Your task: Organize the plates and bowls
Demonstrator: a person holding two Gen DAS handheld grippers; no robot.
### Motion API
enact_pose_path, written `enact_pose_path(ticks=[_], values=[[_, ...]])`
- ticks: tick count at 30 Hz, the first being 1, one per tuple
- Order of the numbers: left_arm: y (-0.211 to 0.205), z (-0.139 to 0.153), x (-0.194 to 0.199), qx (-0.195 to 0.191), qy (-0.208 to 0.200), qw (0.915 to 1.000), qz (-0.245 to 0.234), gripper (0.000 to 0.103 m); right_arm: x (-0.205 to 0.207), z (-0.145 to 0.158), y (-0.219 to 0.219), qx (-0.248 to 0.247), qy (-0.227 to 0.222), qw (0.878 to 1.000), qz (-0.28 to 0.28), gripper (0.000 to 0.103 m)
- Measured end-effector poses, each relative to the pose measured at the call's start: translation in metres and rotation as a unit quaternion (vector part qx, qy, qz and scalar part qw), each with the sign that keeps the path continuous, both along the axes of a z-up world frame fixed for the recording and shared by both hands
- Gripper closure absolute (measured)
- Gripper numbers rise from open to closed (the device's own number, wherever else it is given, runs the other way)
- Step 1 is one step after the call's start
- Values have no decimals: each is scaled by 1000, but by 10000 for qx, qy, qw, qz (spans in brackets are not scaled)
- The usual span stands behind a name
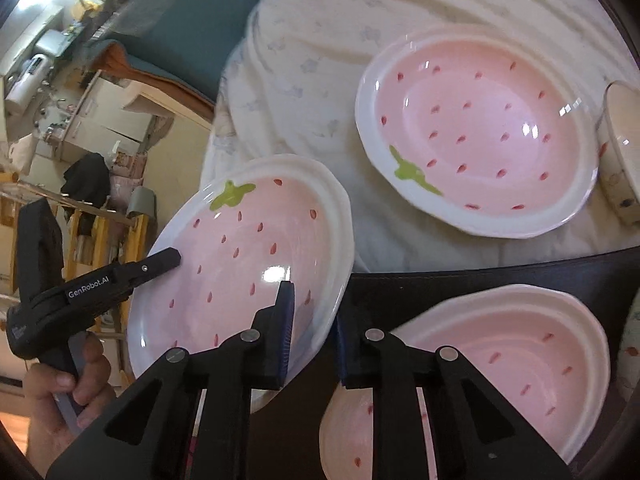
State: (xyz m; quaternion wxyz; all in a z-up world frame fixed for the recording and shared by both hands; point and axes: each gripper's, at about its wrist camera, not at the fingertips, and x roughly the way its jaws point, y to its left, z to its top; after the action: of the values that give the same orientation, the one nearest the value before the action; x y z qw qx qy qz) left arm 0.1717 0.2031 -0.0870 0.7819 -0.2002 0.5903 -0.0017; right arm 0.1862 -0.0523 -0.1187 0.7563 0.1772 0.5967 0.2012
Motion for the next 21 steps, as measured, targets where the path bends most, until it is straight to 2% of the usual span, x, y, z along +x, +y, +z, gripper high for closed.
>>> enact_pose_path(ticks=[3,12,16,21], values=[[-20,11,-7,7,-55,9997,-246,86,-9,13,-15,111,-130,9998,-47,83],[-108,29,-38,52,-144,9937,-1111,86,-59,51,-93,22,-403,9989,-234,83],[-142,29,-55,136,-141,9903,-1379,86,-82,51,-130,15,-334,9989,-340,83],[-156,24,-66,229,-39,9885,-1492,86,-103,38,-160,220,-132,9988,-410,83]])
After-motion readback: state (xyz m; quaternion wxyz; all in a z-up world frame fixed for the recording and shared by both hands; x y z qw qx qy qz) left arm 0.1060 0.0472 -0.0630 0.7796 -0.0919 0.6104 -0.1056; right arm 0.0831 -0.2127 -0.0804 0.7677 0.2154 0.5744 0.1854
